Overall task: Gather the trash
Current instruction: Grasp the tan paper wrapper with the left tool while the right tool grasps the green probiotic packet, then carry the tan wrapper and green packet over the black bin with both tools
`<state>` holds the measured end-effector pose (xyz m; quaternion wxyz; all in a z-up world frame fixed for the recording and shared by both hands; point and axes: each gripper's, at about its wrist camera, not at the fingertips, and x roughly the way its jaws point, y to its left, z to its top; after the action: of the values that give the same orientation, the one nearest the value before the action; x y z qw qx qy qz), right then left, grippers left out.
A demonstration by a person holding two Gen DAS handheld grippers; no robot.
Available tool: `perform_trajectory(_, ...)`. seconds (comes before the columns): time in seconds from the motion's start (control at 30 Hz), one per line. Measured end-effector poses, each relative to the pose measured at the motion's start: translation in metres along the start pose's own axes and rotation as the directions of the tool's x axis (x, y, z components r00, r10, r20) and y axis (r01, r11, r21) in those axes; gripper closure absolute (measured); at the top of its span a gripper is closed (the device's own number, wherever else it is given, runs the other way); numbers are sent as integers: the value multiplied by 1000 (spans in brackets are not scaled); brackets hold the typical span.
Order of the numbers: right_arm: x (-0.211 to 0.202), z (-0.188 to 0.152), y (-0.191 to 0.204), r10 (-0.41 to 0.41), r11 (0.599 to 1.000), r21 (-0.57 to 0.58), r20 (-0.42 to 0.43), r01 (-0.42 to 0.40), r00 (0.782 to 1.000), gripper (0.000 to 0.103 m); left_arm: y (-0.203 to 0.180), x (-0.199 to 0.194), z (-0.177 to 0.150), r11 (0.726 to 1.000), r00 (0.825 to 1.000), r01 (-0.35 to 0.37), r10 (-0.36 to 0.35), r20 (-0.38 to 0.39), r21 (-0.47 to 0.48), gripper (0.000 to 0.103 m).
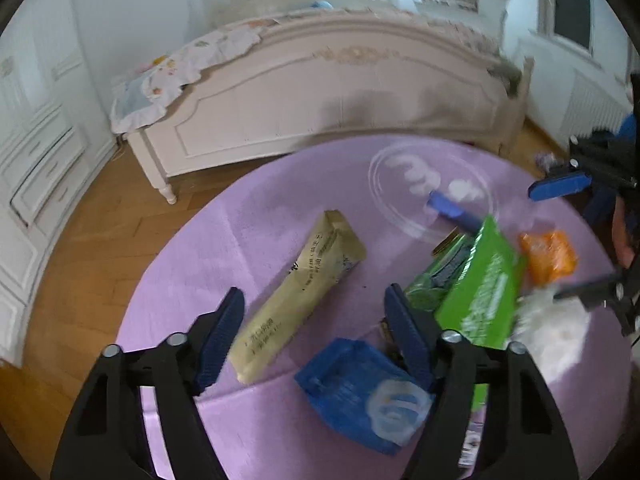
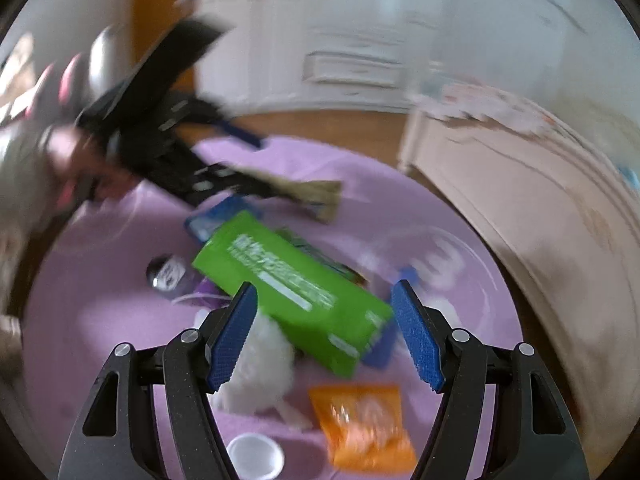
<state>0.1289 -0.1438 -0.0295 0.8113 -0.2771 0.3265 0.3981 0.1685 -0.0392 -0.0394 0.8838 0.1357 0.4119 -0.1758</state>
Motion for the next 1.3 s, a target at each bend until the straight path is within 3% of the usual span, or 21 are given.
perform_trajectory(0.13,25,12,13,35,983,-175,-83,-49,996,33,2,16,2,999,999,7,-5,-47,40,47)
perform_trajectory(0.2,33,17,13,52,975,-211,-104,-73,993,33,3,22,1,998,998,25,-21,-63,52,56)
perform_trajectory(0.37,49,27,17,110,944,-289,-183,-160,977,33,10,24,0,998,997,54,-53,-59,18,64)
perform_trajectory(0.4,51,28,18,117,941,-293,-194,-171,974,33,13,23,1,998,996,69,-69,-49,3,74)
perform_trajectory(0.47,53,29,17,108,944,-286,-200,-163,974,45,18,19,0,996,996,84,-85,-34,-26,84)
perform_trajectory(0.5,52,30,16,102,949,-275,-196,-154,975,47,19,19,1,996,996,83,-84,-33,-35,86)
perform_trajectory(0.53,52,30,17,105,952,-265,-191,-154,976,56,20,18,1,996,996,81,-82,-30,-45,87)
perform_trajectory(0.57,51,29,15,112,956,-249,-187,-157,976,69,21,17,1,995,996,81,-82,-29,-54,88)
perform_trajectory(0.67,44,24,10,123,969,-192,-156,-152,980,74,25,14,0,992,996,88,-90,-17,-92,89)
perform_trajectory(0.87,3,19,-17,163,986,-22,-9,-163,987,76,24,-9,-3,983,995,100,-95,43,-156,90)
perform_trajectory(1.0,-25,15,-34,177,976,116,85,-186,981,76,21,-35,0,963,986,151,-128,111,-225,90)
perform_trajectory(1.1,-47,3,-46,176,942,256,174,-217,969,76,7,-54,5,955,977,179,-144,159,-236,90)
perform_trajectory(1.3,-91,-45,-75,88,785,555,340,-276,936,76,-39,-80,18,941,952,253,-200,231,-226,90)
